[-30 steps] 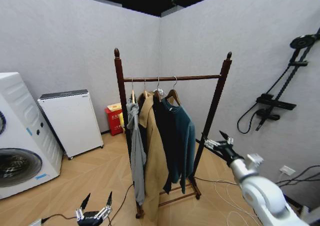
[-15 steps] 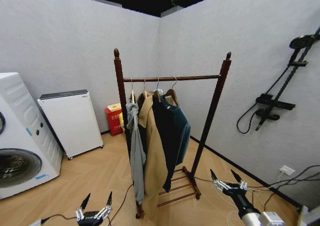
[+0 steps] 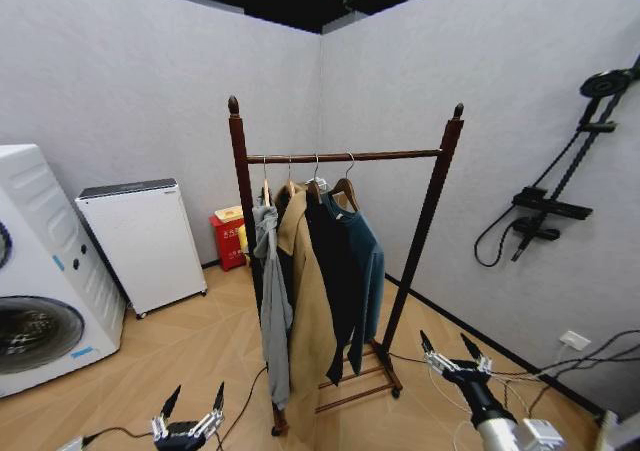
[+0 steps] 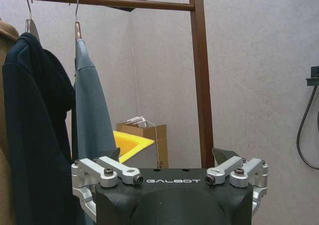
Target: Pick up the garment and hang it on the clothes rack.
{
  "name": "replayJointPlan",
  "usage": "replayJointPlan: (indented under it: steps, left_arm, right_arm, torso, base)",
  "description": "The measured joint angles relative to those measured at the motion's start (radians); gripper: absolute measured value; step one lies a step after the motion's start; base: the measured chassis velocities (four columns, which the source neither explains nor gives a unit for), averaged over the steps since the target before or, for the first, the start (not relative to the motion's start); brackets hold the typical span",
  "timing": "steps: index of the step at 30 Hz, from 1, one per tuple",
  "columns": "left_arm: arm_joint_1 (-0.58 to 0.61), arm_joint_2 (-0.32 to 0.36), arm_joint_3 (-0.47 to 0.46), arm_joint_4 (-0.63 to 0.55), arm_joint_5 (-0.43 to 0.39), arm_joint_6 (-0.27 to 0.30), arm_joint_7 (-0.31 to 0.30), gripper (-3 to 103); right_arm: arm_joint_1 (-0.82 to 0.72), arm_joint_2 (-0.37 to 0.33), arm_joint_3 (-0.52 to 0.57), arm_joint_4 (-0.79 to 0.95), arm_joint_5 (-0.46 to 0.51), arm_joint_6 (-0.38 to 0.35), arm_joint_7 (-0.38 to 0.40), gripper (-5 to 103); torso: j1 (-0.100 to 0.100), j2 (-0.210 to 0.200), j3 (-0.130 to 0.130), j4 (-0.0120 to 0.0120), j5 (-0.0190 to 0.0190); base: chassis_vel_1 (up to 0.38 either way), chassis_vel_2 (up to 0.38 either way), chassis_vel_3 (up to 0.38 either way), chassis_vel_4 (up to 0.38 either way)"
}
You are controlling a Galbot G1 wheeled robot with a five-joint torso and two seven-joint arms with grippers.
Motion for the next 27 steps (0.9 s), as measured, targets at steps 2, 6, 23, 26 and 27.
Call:
replayJointPlan:
  steps: [2,6,23,26,27]
  left_arm:
    - [0.000,0.000,0.000,0.000,0.000,0.000,0.000,100]
    - [0.000,0.000,0.000,0.000,0.000,0.000,0.000,100]
    - [0.000,0.000,0.000,0.000,0.000,0.000,0.000,100]
    - [0.000,0.000,0.000,0.000,0.000,0.000,0.000,100]
    - [0.000,0.000,0.000,0.000,0.000,0.000,0.000,100]
  right_arm:
    - [0.006,0.000,0.000,-0.006,0.001,0.007,0.000,100]
    - [0.013,0.000,0.001,-0.009,0.003,0.009,0.000,100]
    - [0.022,0.003,0.000,-0.020,0.010,0.023,0.002,100]
    - [0.023,0.003,-0.001,-0.020,0.010,0.025,0.002,100]
    - [0.023,0.002,0.000,-0.020,0.010,0.026,0.002,100]
  torso:
    - [-0.001,-0.002,-0.001,0.0000,0.0000]
    - [-0.010,-0.026,-0.013,0.0001,0.0000]
    - [-0.075,-0.159,-0.082,0.0000,0.0000]
    - [-0.082,-0.172,-0.089,0.0000,0.0000]
    - [-0.084,-0.175,-0.090,0.0000,0.0000]
  base:
    - [0.000,0.000,0.000,0.000]
    - [0.000,0.000,0.000,0.000]
    - [0.000,0.000,0.000,0.000]
    - [0.000,0.000,0.000,0.000]
    - [0.000,0.000,0.000,0.000]
